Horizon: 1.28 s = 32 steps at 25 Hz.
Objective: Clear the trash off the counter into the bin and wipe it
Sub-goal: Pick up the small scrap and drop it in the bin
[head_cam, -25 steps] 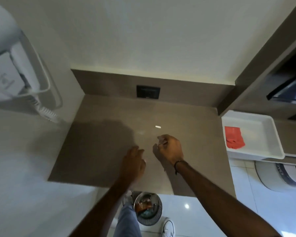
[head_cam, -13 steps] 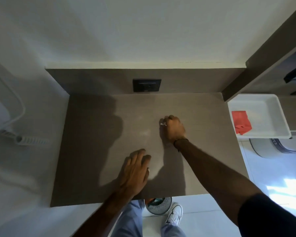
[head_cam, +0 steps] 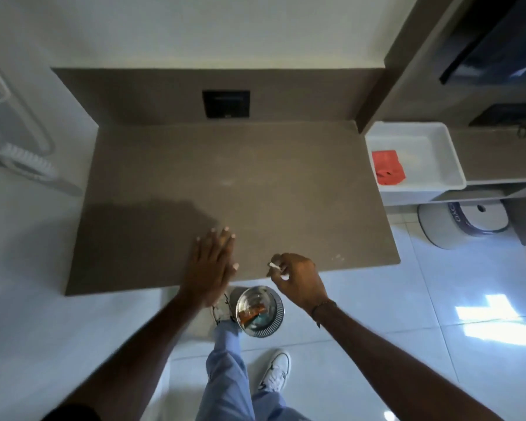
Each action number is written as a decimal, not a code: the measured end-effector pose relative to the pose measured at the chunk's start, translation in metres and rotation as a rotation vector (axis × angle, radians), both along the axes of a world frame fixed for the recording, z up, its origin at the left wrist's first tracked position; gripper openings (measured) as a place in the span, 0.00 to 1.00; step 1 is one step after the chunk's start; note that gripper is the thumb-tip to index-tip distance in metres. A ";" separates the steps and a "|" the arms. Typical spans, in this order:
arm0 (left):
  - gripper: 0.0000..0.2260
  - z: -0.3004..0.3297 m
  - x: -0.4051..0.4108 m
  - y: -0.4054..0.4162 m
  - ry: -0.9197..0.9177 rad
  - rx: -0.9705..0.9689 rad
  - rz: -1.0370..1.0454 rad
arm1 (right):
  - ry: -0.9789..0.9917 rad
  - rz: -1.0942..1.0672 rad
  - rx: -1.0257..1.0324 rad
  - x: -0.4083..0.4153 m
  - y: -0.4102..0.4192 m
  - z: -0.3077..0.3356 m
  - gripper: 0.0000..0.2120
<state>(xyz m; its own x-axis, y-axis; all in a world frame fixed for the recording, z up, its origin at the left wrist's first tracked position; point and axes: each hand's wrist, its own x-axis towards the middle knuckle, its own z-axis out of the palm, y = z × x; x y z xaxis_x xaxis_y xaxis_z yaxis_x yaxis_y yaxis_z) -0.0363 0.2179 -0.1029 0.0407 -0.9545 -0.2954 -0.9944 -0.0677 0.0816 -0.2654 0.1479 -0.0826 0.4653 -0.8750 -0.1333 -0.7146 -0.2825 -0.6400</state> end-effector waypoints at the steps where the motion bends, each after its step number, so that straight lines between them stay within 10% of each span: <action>1: 0.32 -0.001 -0.001 0.000 -0.015 -0.003 0.004 | 0.018 0.020 0.027 -0.011 0.016 -0.008 0.04; 17: 0.31 0.013 -0.005 -0.002 0.046 -0.012 0.027 | 0.146 -0.140 0.035 -0.059 0.041 -0.013 0.04; 32: 0.32 0.056 -0.122 -0.221 0.170 -0.136 -0.152 | 0.241 -0.429 -0.193 -0.124 -0.182 0.078 0.26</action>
<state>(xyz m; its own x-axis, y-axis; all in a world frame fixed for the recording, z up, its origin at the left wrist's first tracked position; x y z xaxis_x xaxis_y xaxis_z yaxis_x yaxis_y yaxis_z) -0.1582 -0.0033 -0.0468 -0.1456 -0.9773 -0.1538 -0.9635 0.1048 0.2461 -0.3899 -0.0338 -0.0048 0.0363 -0.9993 -0.0095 -0.9123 -0.0293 -0.4086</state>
